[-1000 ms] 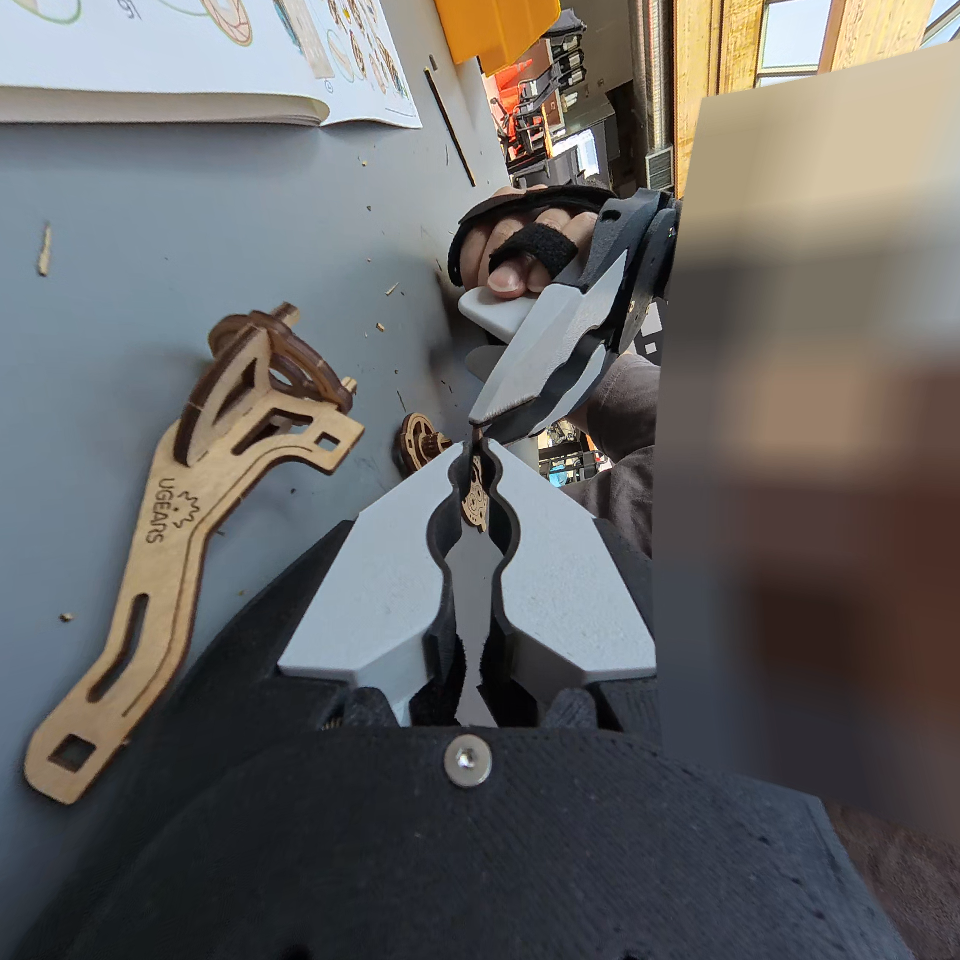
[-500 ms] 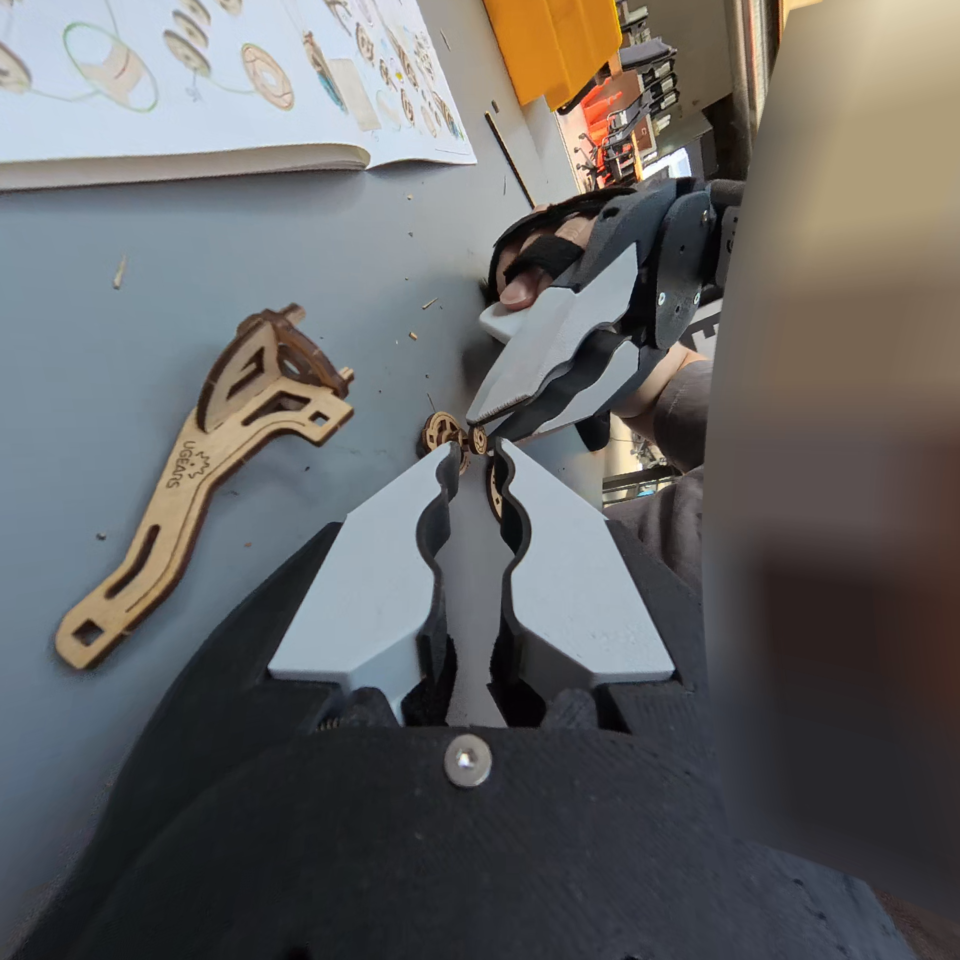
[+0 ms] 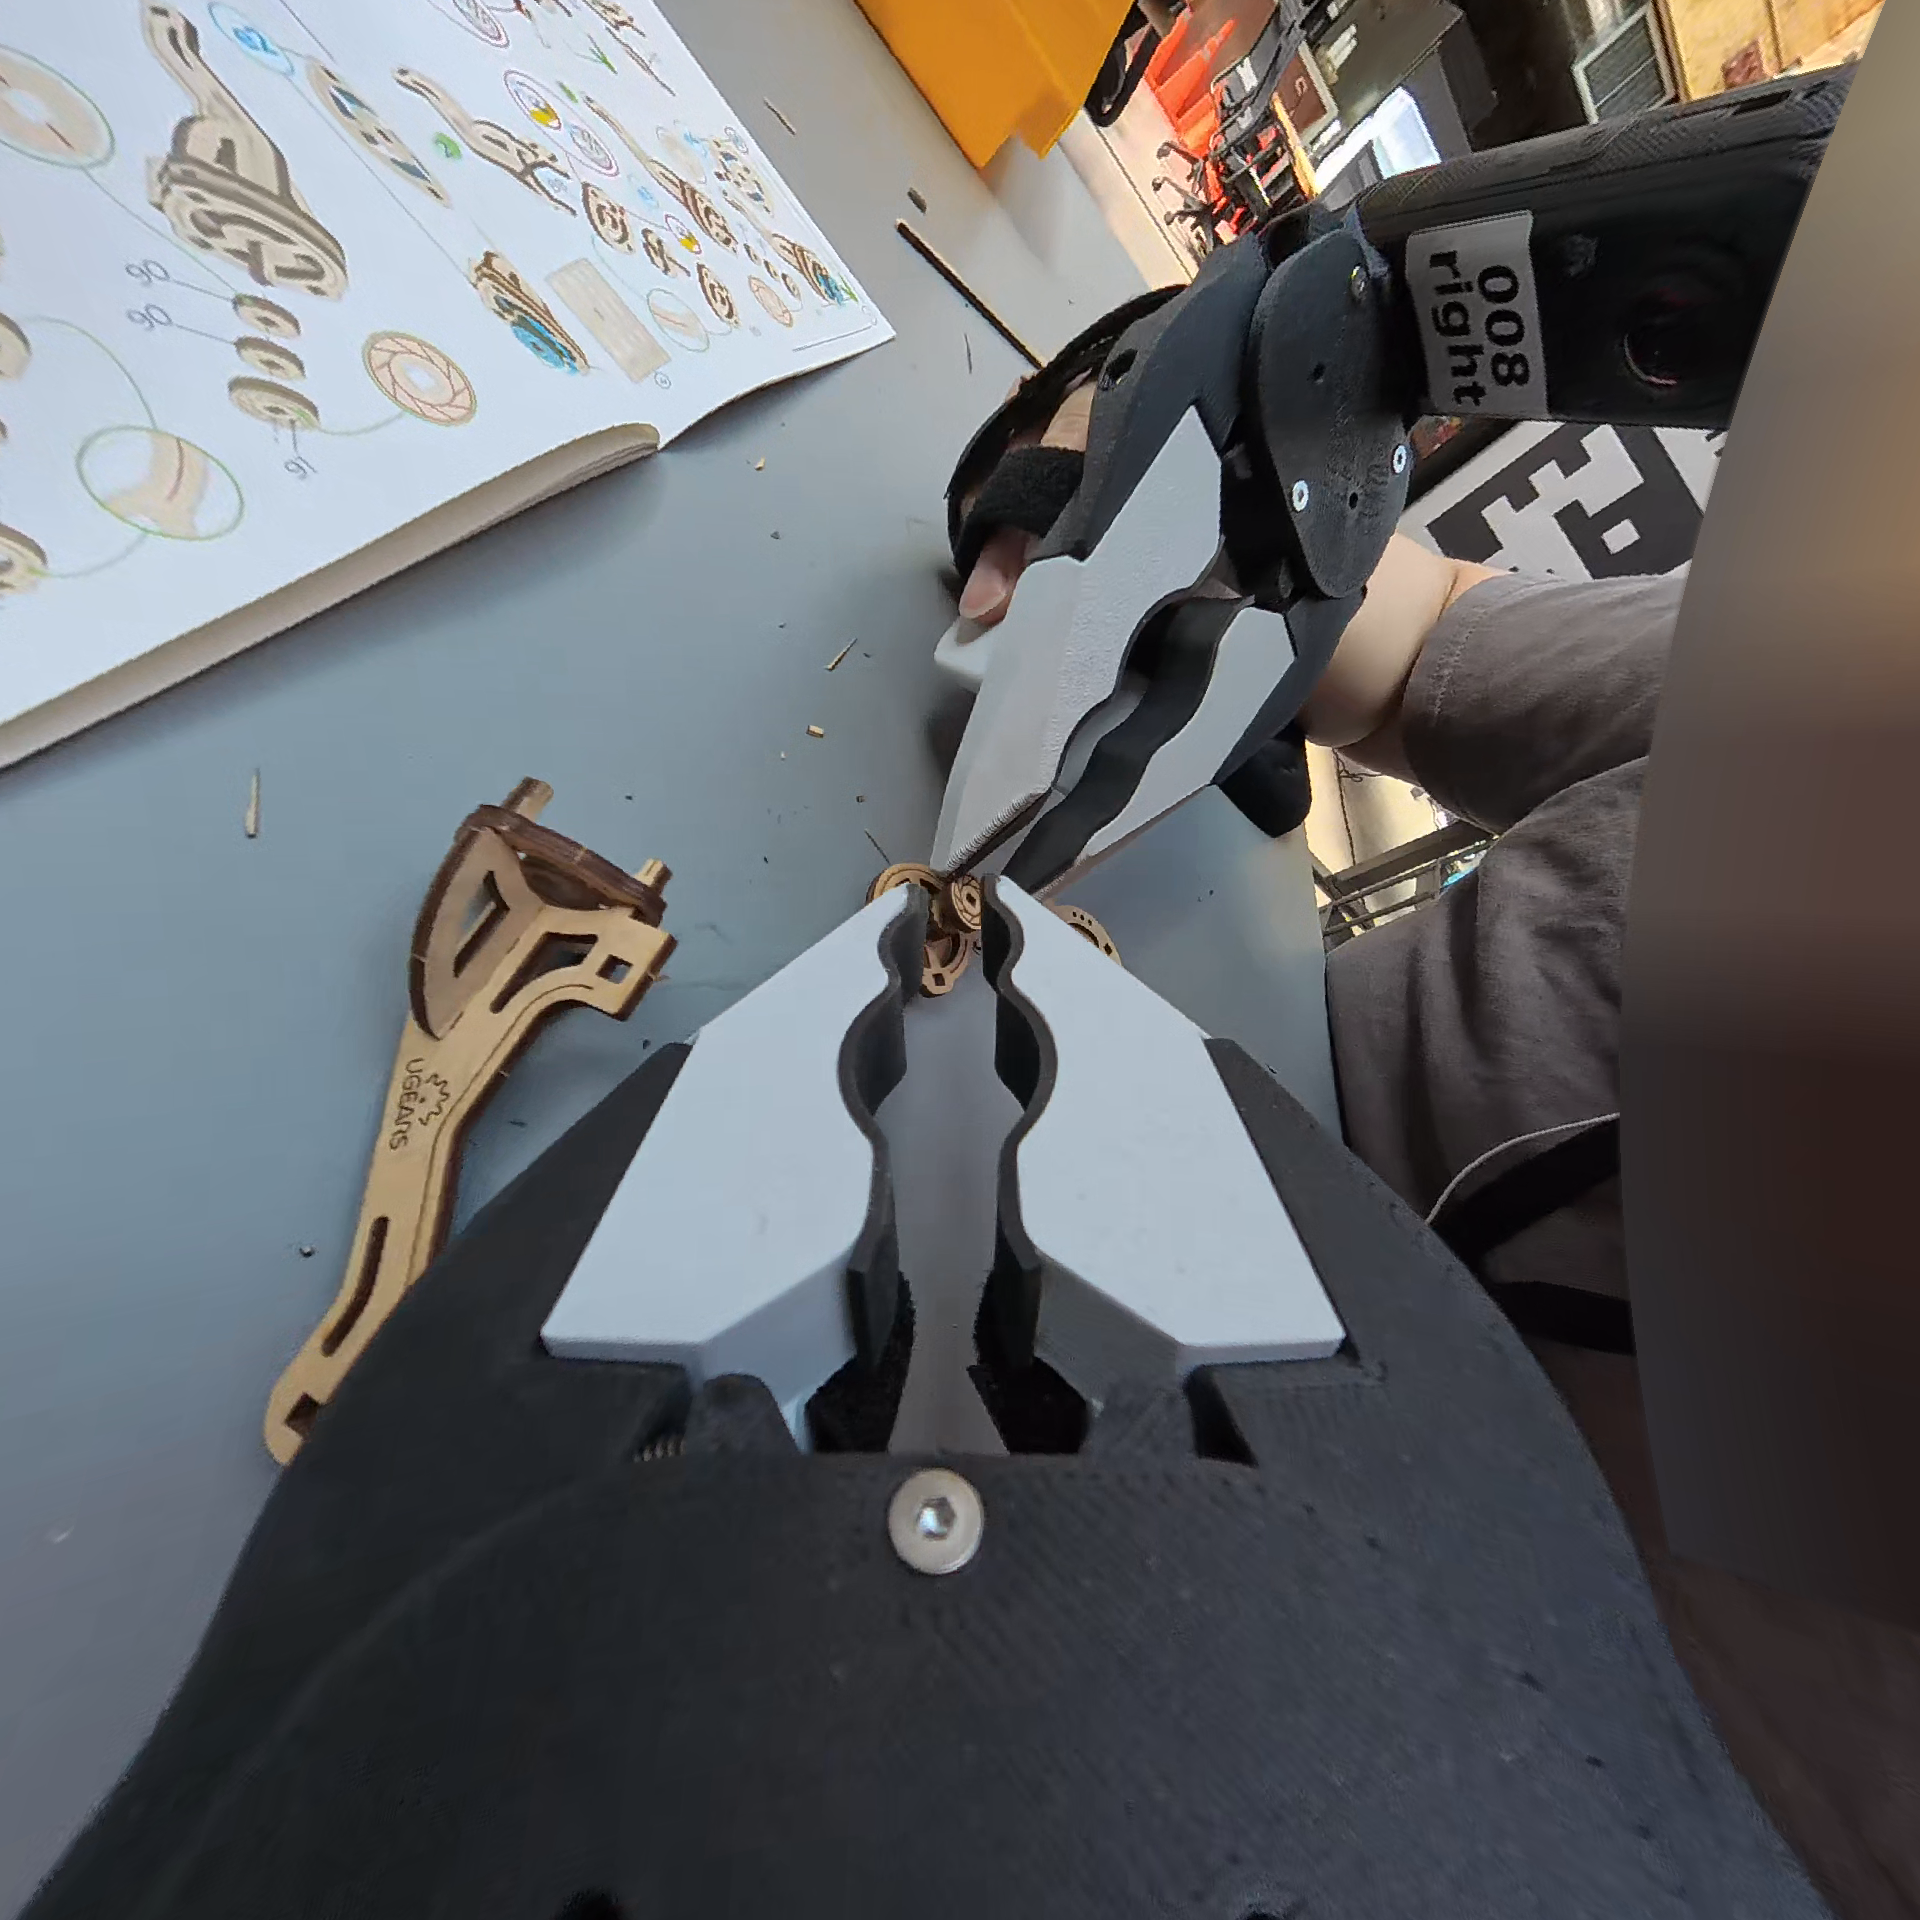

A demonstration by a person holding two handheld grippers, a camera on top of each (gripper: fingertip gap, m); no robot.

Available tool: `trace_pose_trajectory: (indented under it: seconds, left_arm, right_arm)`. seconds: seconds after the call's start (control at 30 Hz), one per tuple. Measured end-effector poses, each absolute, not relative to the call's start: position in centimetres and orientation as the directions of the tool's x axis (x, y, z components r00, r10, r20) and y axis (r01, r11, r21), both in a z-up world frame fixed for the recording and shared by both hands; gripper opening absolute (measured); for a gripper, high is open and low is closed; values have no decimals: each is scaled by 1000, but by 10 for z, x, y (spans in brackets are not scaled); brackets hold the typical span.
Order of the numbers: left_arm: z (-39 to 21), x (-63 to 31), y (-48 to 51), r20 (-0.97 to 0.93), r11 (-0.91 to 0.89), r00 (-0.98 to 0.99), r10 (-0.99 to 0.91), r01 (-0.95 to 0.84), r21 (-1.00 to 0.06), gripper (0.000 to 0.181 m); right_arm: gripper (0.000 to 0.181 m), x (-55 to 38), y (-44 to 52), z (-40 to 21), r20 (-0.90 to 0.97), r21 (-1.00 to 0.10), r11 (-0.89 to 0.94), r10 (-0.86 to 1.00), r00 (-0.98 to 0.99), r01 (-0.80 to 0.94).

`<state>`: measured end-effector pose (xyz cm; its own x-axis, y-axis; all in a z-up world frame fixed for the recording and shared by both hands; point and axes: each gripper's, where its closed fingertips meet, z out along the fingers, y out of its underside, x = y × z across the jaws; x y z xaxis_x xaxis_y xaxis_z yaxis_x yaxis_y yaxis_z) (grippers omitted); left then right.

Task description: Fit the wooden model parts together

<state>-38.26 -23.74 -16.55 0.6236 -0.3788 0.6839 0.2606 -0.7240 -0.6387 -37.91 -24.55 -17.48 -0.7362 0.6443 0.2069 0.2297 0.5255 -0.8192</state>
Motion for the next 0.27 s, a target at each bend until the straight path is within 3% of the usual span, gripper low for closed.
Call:
trace_pose_trajectory:
  seconds: [0.17, 0.27]
  left_arm:
    - [-172, -376, -236, 598, -718, 682, -421, 152, -679, 8]
    - [-166, -373, -239, 480, -650, 709, -516, 40, -758, 16]
  right_arm:
    - [11, -379, -246, -175, 192, -822, 517, 646, -739, 238]
    - [11, -378, -246, -175, 177, -824, 509, 646, -742, 247]
